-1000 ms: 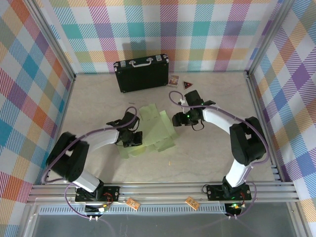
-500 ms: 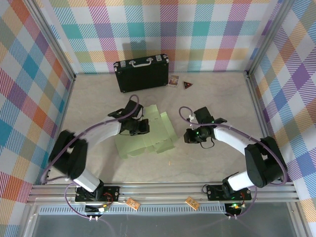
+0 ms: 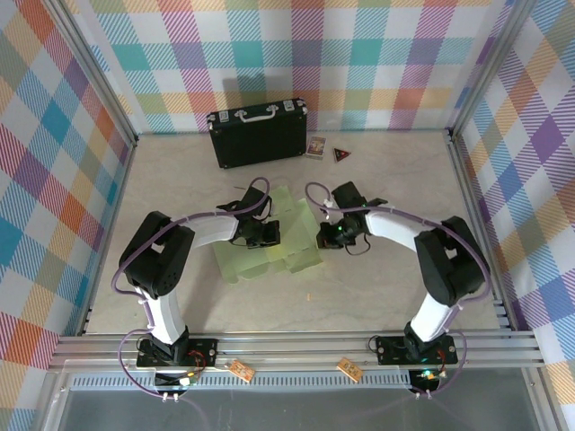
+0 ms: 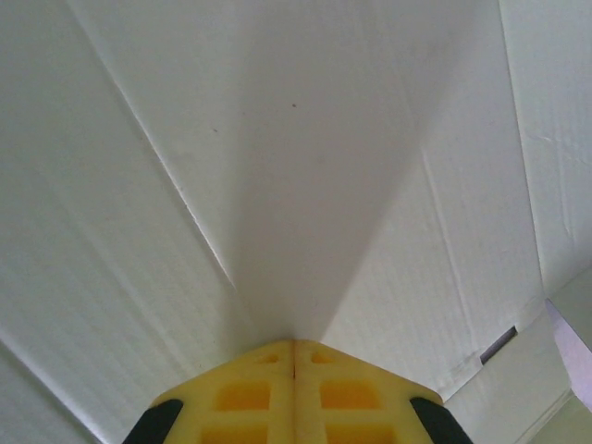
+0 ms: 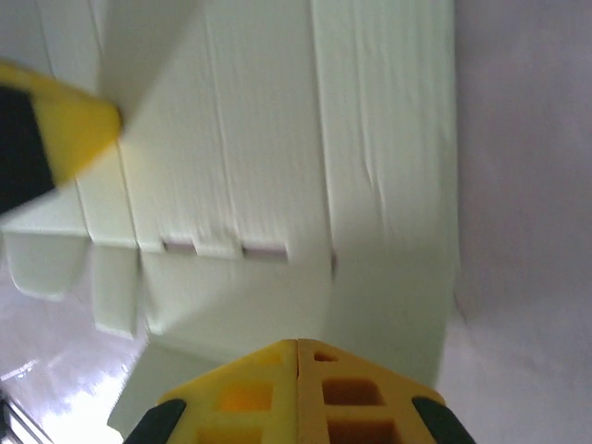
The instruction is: Fold the paper box
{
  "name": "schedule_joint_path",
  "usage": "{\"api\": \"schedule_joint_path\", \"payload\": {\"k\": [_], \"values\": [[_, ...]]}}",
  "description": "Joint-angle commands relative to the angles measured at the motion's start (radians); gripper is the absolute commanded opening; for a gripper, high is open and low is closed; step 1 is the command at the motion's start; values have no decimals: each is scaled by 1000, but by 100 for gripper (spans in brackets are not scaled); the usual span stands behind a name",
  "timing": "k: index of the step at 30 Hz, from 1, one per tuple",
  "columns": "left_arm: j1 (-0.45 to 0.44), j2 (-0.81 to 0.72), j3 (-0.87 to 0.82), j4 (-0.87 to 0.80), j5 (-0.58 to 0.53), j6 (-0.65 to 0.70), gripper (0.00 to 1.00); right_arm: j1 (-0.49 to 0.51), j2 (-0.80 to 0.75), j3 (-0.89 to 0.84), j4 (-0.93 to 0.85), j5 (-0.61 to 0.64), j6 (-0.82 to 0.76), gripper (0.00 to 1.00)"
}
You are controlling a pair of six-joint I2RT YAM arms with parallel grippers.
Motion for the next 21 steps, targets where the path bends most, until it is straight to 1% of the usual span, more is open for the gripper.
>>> {"api": "schedule_joint_path", "payload": {"k": [1, 3, 5, 8, 10, 13, 18, 21], "values": [[-7, 56, -58, -71, -45, 47, 0, -3, 67, 119, -63, 18, -37, 0], [-8, 58, -54, -81, -47, 52, 0, -10, 134, 197, -112, 32, -52, 0], [-7, 57, -55, -86, -53, 56, 0, -10, 161, 236, -131, 30, -69, 0], [-7, 59, -58, -88, -54, 58, 0, -10, 98, 215, -97, 10, -101, 0], [-8, 62, -57, -87, -48, 60, 0, -9, 26, 167, -79, 6, -108, 0], [-8, 70, -44, -100, -49, 70, 0, -10, -53, 84, -122, 47, -98, 0], [-8, 86, -42, -112, -48, 84, 0, -8, -159, -134, -111, 32, -62, 0], [-9, 90, -43, -113, -49, 85, 0, 0, -193, -207, -114, 17, -48, 0]]}}
